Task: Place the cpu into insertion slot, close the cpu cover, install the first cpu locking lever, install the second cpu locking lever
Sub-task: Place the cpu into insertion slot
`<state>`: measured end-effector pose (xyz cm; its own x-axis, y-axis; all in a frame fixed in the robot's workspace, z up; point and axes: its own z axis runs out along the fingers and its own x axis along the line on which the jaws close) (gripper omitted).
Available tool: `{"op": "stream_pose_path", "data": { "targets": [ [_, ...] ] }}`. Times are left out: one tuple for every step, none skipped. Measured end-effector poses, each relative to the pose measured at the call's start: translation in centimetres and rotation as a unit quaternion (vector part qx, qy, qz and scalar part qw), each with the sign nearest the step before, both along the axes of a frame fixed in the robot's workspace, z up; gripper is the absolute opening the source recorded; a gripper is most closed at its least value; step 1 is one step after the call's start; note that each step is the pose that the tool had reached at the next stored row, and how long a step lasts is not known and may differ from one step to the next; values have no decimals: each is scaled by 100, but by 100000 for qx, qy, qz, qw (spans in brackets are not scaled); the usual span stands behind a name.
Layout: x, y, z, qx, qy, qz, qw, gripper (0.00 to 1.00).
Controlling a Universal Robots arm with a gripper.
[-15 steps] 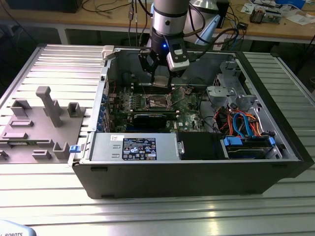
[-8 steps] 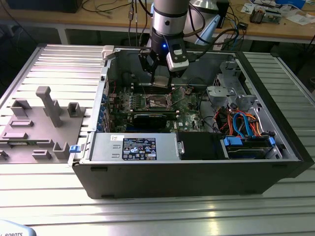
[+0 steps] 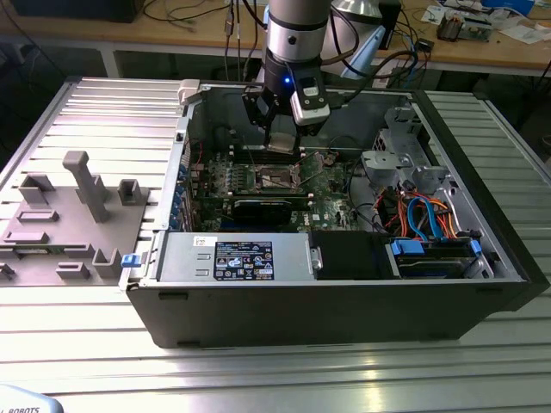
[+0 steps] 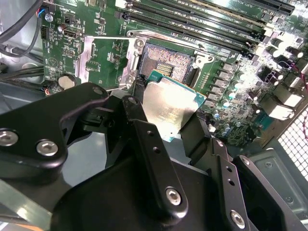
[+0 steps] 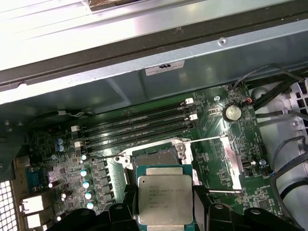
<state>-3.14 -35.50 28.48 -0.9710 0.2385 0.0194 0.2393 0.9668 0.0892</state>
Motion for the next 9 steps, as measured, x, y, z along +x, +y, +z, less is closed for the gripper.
{"op": "stream_pose_path", "data": {
  "targets": [
    [0, 0, 0, 0, -1, -59, 100000, 55],
    [0, 0, -1, 0, -2, -153, 100000, 55],
    [0, 0, -1, 2, -2, -250, 100000, 55],
    [0, 0, -1, 1, -1, -307, 100000, 55],
    [0, 0, -1, 1, -2, -372, 99999, 55],
    [0, 0, -2, 1, -2, -456, 99999, 55],
    [0, 0, -2, 0, 0, -506, 99999, 55],
    [0, 0, -2, 0, -2, -569, 99998, 55],
    [0, 0, -2, -1, 0, -621, 99998, 55]
  ]
}}
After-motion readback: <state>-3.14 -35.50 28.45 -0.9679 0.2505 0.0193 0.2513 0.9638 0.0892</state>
